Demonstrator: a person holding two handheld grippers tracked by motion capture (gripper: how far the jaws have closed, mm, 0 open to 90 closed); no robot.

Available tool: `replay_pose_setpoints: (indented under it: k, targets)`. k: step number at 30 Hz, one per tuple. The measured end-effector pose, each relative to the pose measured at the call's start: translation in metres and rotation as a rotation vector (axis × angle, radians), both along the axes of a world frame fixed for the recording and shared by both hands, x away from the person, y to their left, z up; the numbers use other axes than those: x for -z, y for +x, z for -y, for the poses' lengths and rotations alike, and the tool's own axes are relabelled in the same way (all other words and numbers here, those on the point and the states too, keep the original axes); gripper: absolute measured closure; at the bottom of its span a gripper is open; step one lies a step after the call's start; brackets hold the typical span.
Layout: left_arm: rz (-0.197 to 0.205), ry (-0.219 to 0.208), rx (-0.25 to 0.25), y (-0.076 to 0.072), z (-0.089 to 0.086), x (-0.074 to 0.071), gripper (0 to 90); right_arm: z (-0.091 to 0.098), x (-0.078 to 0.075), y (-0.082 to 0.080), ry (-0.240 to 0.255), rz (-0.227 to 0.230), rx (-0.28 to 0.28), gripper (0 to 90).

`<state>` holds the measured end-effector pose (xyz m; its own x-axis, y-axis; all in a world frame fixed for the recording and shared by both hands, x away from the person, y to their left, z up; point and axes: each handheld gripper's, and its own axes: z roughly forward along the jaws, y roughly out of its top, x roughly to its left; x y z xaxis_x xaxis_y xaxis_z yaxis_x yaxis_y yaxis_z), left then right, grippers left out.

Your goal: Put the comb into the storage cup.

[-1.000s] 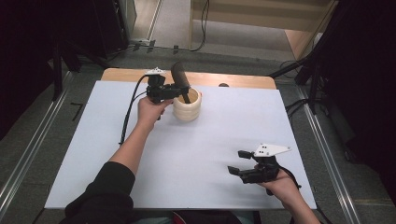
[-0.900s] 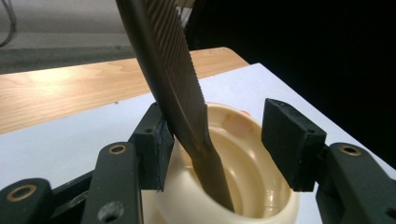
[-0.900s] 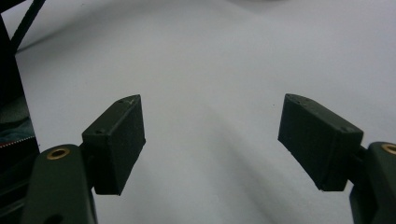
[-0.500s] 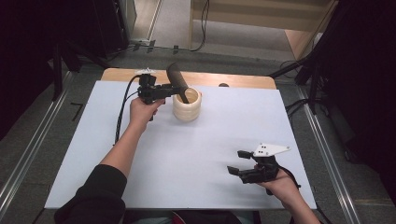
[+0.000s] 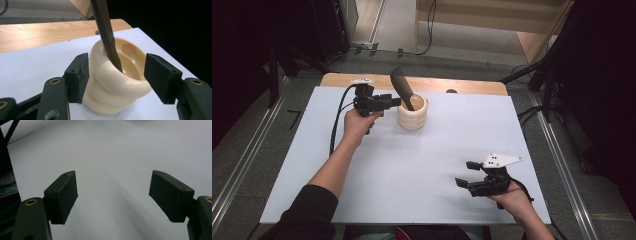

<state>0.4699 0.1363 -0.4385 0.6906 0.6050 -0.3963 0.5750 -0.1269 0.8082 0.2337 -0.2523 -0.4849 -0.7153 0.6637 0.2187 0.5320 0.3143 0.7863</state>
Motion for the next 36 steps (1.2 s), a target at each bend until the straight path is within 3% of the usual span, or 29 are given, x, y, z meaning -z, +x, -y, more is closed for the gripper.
replay_pose_setpoints:
  k: [19, 23, 33, 36]
  targets:
    - [-0.042, -0.007, 0.018, -0.027, -0.017, 0.009, 36.3, 0.002, 0.0, 0.001, 0.012, -0.005, 0.01, 21.0]
    - [-0.03, 0.002, 0.022, -0.034, -0.019, 0.008, 35.3, 0.003, 0.0, 0.001, 0.028, 0.0, 0.012, 21.0]
    - [-0.054, -0.017, 0.023, -0.049, -0.025, 0.007, 34.4, 0.004, -0.002, -0.001, 0.048, 0.032, 0.019, 21.0]
    - [-0.041, -0.012, 0.032, -0.054, -0.026, 0.007, 32.9, 0.005, -0.004, -0.002, 0.051, 0.043, 0.023, 21.0]
